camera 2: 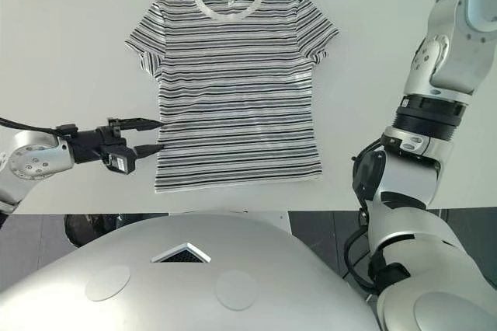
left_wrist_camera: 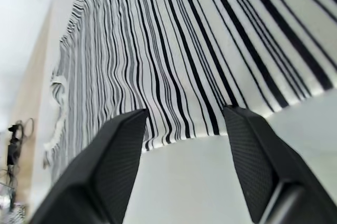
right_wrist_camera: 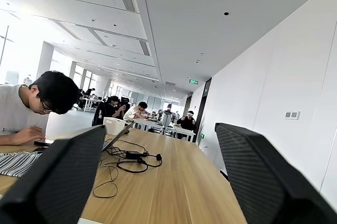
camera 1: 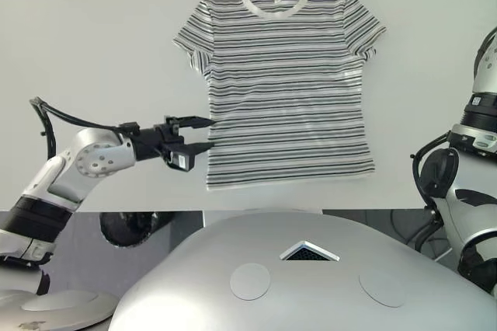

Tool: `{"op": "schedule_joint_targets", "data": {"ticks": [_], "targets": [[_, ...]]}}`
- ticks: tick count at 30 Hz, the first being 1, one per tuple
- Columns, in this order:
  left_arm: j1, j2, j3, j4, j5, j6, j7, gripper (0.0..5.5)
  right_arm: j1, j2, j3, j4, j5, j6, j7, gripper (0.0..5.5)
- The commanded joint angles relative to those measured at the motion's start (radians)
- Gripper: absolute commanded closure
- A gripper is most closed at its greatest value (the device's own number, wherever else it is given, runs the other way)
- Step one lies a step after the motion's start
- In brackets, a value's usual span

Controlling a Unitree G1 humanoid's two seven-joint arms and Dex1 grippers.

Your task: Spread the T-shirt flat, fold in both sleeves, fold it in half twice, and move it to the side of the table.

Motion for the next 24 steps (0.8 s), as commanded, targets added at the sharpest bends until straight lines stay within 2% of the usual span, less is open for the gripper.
{"op": "schedule_joint_targets", "data": {"ticks": [1,3,7,11,16,24], "targets": [[0.059,0.054,0.014,-0.018,0.004,0.009,-0.055,2.80,0.044,-0.013,-0.009,-0.053,0.005,0.021,-0.001,1.64],[0.085,0.059,0.021,-0.031,0.006,0.012,-0.063,2.80,0.130,-0.032,0.006,-0.127,-0.004,0.035,0.036,1.64],[0.129,0.065,0.039,-0.027,0.004,0.020,-0.072,2.80,0.529,-0.141,0.122,-0.433,0.037,-0.041,0.349,1.64],[0.150,0.071,0.065,-0.039,-0.017,0.027,-0.084,2.80,0.782,-0.301,0.169,-0.509,0.038,-0.024,0.589,1.64],[0.136,0.051,0.085,-0.041,-0.066,0.041,-0.100,2.80,0.864,-0.403,0.272,-0.498,-0.030,-0.020,0.726,1.64],[0.140,0.024,0.098,-0.063,-0.143,0.058,-0.120,2.80,0.810,-0.437,0.423,-0.429,-0.233,-0.047,0.734,1.64]]}}
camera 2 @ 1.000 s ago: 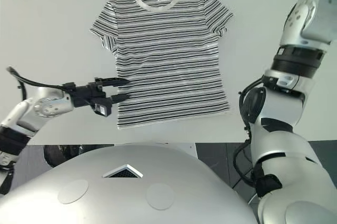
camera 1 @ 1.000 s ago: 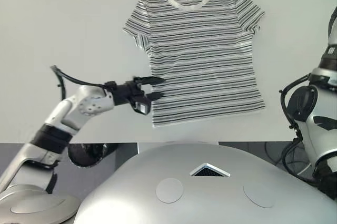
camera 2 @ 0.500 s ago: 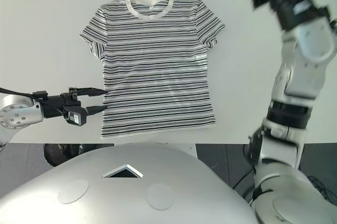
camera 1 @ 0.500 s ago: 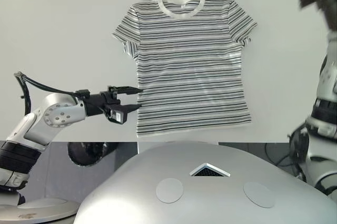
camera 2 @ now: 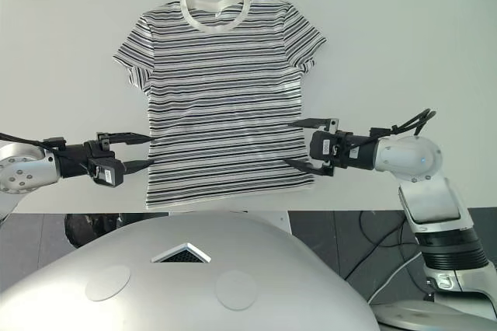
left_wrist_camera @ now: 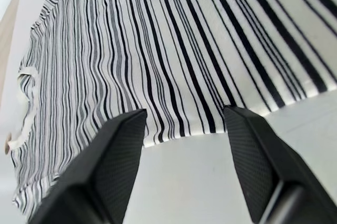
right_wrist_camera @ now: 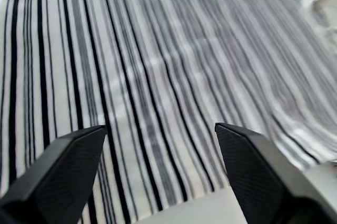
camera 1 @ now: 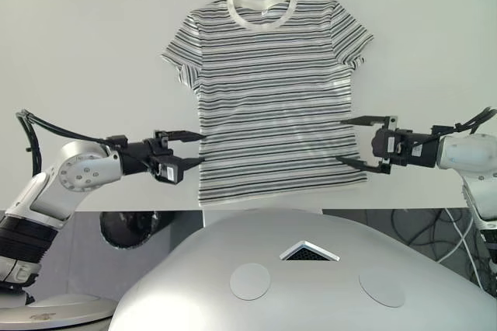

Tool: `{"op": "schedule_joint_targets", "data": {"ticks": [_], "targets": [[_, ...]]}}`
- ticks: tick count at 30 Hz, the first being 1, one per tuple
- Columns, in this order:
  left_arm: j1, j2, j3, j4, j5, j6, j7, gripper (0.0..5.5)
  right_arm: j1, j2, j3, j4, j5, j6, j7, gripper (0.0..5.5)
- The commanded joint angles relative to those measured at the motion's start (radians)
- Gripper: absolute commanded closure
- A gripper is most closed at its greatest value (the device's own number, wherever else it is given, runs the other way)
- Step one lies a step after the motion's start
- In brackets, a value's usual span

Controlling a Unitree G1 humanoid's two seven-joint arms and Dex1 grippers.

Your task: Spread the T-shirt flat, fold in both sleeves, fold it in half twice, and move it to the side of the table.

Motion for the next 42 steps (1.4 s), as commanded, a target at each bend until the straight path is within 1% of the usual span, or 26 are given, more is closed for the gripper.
{"op": "schedule_joint_targets", "data": {"ticks": [1,3,8,10,13,15,20,23,28,34,36,37,39,42], "targets": [[0.006,-0.009,0.019,-0.018,-0.061,0.019,-0.025,2.80,-0.018,-0.045,0.035,0.009,-0.072,-0.015,0.009,1.64],[0.016,-0.007,0.042,-0.045,-0.132,0.028,-0.038,2.80,-0.001,-0.072,0.040,-0.004,-0.102,-0.037,0.008,1.64],[0.017,-0.016,0.113,-0.140,-0.368,0.078,-0.078,2.80,0.067,-0.125,0.014,-0.115,-0.094,-0.052,0.014,1.64],[-0.002,-0.030,0.145,-0.164,-0.439,0.111,-0.084,2.80,0.064,-0.129,0.014,-0.126,-0.086,-0.044,0.011,1.64],[-0.027,-0.058,0.181,-0.177,-0.488,0.143,-0.090,2.80,0.045,-0.124,0.020,-0.115,-0.086,-0.034,0.008,1.64],[-0.061,-0.096,0.217,-0.180,-0.531,0.181,-0.065,2.80,0.037,-0.122,0.024,-0.108,-0.089,-0.035,0.006,1.64],[-0.209,-0.221,0.306,-0.165,-0.614,0.348,0.080,2.80,0.033,-0.106,0.065,-0.094,-0.101,-0.042,0.009,1.64],[-0.290,-0.281,0.363,-0.170,-0.672,0.455,0.167,2.80,0.054,-0.117,0.085,-0.098,-0.108,-0.050,0.013,1.64],[-0.388,-0.357,0.421,-0.128,-0.645,0.576,0.294,2.80,0.081,-0.137,0.090,-0.127,-0.100,-0.053,0.021,1.64],[-0.440,-0.394,0.443,-0.082,-0.565,0.666,0.384,2.80,0.106,-0.150,0.087,-0.152,-0.101,-0.049,0.018,1.64],[-0.437,-0.406,0.442,-0.060,-0.542,0.723,0.413,2.80,0.108,-0.150,0.061,-0.159,-0.096,-0.053,-0.002,1.64],[-0.433,-0.412,0.441,-0.047,-0.546,0.765,0.421,2.80,0.093,-0.131,0.024,-0.163,-0.071,-0.050,-0.030,1.64],[-0.426,-0.429,0.443,-0.016,-0.555,0.824,0.422,2.80,0.018,-0.049,-0.084,-0.172,0.006,-0.037,-0.138,1.64],[-0.443,-0.463,0.437,0.089,-0.597,0.955,0.401,2.80,-0.120,0.109,-0.272,-0.222,0.232,0.020,-0.339,1.64]]}}
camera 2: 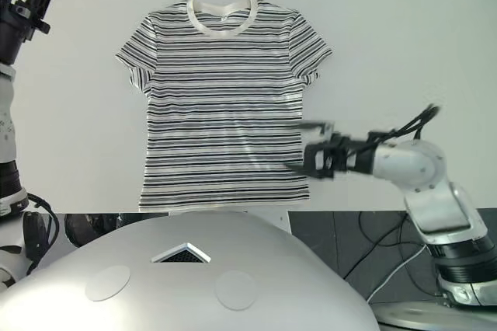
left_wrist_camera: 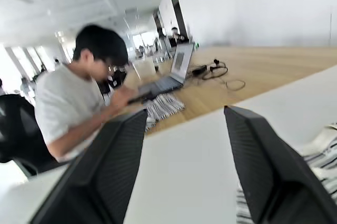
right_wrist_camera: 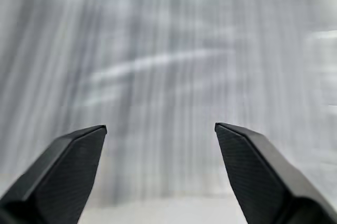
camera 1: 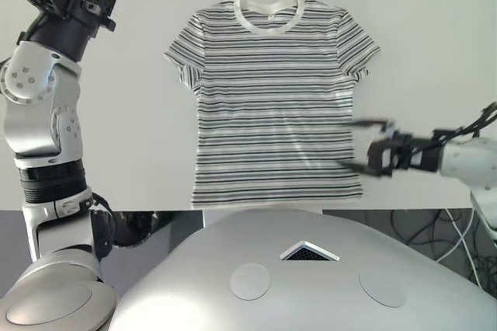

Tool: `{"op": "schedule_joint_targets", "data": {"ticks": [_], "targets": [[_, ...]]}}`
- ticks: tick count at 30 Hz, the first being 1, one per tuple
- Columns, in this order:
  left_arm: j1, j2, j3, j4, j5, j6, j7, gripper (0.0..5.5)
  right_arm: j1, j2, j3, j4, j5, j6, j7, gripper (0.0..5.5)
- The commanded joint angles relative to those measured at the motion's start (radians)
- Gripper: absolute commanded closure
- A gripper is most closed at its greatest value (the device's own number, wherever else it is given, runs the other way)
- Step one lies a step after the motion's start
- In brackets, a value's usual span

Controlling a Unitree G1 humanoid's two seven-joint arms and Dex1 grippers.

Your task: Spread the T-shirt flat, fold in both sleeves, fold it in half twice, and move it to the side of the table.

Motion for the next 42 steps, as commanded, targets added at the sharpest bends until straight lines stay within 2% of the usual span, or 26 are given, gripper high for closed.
{"op": "schedule_joint_targets", "data": {"ticks": [1,5,8,12,18,34,42], "targets": [[-0.010,-0.039,-0.013,0.113,-0.053,0.177,-0.028,2.80,-0.156,0.147,-0.212,-0.073,0.269,0.069,-0.201,1.64],[-0.032,-0.084,-0.015,0.202,-0.103,0.360,-0.036,2.80,-0.263,0.203,-0.383,-0.074,0.550,0.181,-0.335,1.64],[-0.085,-0.124,0.022,0.336,-0.123,0.435,-0.015,2.80,-0.307,0.205,-0.452,-0.021,0.622,0.239,-0.386,1.64],[-0.126,-0.144,0.004,0.427,-0.073,0.424,-0.021,2.80,-0.283,0.230,-0.444,-0.013,0.589,0.250,-0.393,1.64],[-0.100,-0.143,-0.087,0.396,0.003,0.378,-0.103,2.80,-0.267,0.269,-0.412,-0.007,0.535,0.246,-0.395,1.64],[-0.109,-0.180,-0.054,0.411,-0.003,0.452,-0.124,2.80,-0.239,0.305,-0.389,-0.007,0.457,0.242,-0.383,1.64],[-0.130,-0.193,-0.068,0.436,-0.003,0.486,-0.154,4.21,-0.229,0.316,-0.374,-0.014,0.434,0.233,-0.378,1.61]]}}
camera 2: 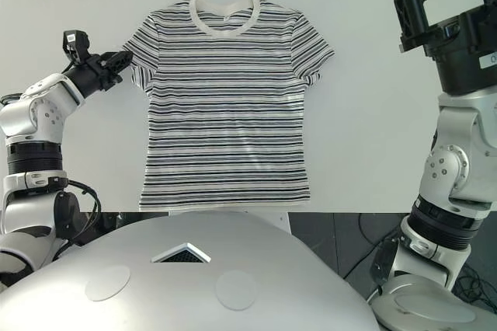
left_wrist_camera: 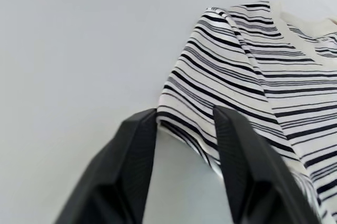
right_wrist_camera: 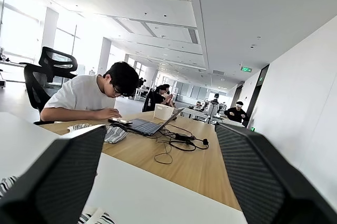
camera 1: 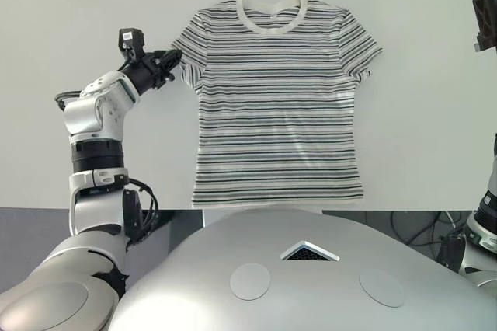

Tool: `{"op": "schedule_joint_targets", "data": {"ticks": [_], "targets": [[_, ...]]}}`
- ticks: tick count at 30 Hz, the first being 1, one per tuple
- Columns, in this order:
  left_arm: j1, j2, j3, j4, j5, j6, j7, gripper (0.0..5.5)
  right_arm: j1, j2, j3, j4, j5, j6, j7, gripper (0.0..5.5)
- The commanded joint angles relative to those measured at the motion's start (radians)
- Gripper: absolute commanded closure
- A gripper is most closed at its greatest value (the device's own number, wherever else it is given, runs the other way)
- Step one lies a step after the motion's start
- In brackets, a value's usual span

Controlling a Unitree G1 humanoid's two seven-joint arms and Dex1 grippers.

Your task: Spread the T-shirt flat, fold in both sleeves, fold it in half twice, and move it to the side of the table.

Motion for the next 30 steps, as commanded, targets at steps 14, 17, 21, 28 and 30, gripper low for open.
{"op": "schedule_joint_targets", "data": {"ticks": [14,17,21,28,30], "targets": [[-0.027,-0.011,0.017,0.069,0.009,0.018,-0.003,5.47,0.004,0.028,0.024,0.007,-0.044,-0.018,0.017,1.61],[-0.026,-0.014,0.035,0.032,-0.003,0.013,0.008,5.47,0.002,0.034,0.032,0.009,-0.055,-0.021,0.018,1.61],[0.010,-0.021,0.004,-0.117,0.012,-0.026,0.007,5.47,0.001,0.040,0.044,0.011,-0.071,-0.025,0.020,1.61],[0.052,-0.044,-0.109,-0.347,0.070,-0.056,0.024,5.47,0.002,0.046,0.063,0.022,-0.091,-0.039,0.023,1.61],[0.052,-0.051,-0.151,-0.398,0.088,-0.045,0.028,5.47,0.004,0.049,0.067,0.022,-0.099,-0.043,0.023,1.61]]}}
